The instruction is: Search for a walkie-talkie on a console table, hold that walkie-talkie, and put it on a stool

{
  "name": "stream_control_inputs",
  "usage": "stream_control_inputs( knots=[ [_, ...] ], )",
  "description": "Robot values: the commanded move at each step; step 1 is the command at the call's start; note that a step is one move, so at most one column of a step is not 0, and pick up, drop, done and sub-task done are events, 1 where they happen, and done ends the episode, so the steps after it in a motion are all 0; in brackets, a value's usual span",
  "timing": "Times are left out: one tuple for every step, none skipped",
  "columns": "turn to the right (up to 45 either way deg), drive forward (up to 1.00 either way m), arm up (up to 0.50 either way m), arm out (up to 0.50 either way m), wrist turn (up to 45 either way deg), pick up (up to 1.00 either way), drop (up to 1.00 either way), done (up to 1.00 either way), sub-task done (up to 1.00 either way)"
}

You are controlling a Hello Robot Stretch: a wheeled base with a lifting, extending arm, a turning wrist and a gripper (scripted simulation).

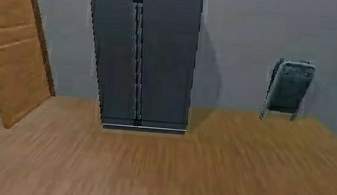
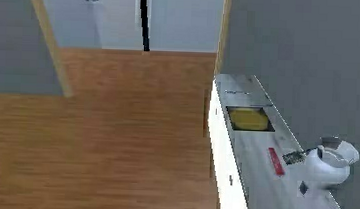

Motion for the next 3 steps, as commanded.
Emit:
stream_control_inputs(
  knots=[
    [45.0,0.00,0.00,0.00,0.0,0.00,0.00,0.00,0.00],
    [45.0,0.00,0.00,0.00,0.0,0.00,0.00,0.00,0.00],
    [45.0,0.00,0.00,0.00,0.0,0.00,0.00,0.00,0.00]
  ],
)
